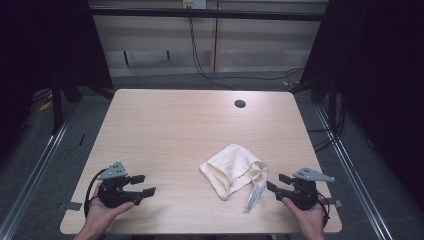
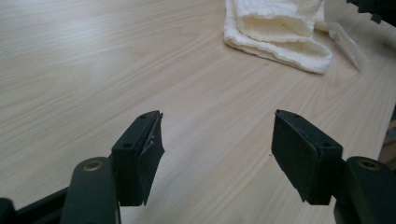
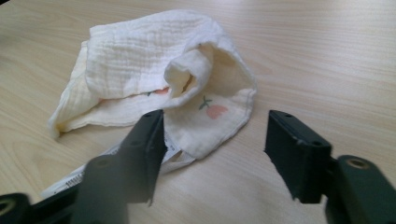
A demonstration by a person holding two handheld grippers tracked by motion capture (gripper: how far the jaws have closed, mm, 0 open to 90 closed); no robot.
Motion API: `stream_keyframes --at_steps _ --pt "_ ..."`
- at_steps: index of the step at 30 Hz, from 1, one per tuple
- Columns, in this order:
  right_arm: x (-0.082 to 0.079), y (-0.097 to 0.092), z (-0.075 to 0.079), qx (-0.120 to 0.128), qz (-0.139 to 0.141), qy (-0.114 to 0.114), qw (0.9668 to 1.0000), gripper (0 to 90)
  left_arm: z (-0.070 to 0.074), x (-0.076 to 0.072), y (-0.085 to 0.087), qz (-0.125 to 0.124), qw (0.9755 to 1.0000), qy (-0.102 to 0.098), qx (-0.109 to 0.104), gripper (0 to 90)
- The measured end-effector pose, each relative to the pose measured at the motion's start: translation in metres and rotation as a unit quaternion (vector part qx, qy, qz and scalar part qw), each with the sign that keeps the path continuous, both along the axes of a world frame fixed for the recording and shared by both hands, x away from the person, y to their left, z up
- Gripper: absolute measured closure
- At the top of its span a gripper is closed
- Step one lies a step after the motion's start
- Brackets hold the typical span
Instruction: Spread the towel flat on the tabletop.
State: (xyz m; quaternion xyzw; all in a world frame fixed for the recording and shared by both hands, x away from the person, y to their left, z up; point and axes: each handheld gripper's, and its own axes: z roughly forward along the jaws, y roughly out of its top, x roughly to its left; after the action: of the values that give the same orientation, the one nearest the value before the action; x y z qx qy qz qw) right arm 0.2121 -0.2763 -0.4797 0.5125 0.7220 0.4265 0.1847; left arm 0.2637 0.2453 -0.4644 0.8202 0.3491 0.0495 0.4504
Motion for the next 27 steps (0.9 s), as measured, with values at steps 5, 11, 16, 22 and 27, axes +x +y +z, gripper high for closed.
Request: stream_keyframes --at_steps 5,11,16,22,27 --pt "0.002 0.001 0.001 0.001 -0.005 -0.006 1.0 33.8 -0.002 0.003 0.0 0.006 1.0 0.006 -0.001 33.7" --pt "0.003 0.003 0.001 -0.008 0.018 0.0 0.9998 30.4 -0.001 0.001 0.0 0.004 1.0 0.001 0.006 33.7" --pt "0.009 0.015 0.009 -0.022 0.041 0.0 0.9989 28.5 0.0 -0.002 0.002 0.001 1.0 -0.005 0.006 33.7" --pt "0.019 0.026 0.021 -0.021 0.052 -0.011 0.9983 27.4 0.0 -0.005 0.007 0.012 0.9999 -0.001 0.002 33.7" --pt "0.033 0.031 0.031 -0.027 0.066 -0.016 0.9973 24.6 -0.001 -0.001 0.006 0.016 0.9999 0.001 0.003 33.7"
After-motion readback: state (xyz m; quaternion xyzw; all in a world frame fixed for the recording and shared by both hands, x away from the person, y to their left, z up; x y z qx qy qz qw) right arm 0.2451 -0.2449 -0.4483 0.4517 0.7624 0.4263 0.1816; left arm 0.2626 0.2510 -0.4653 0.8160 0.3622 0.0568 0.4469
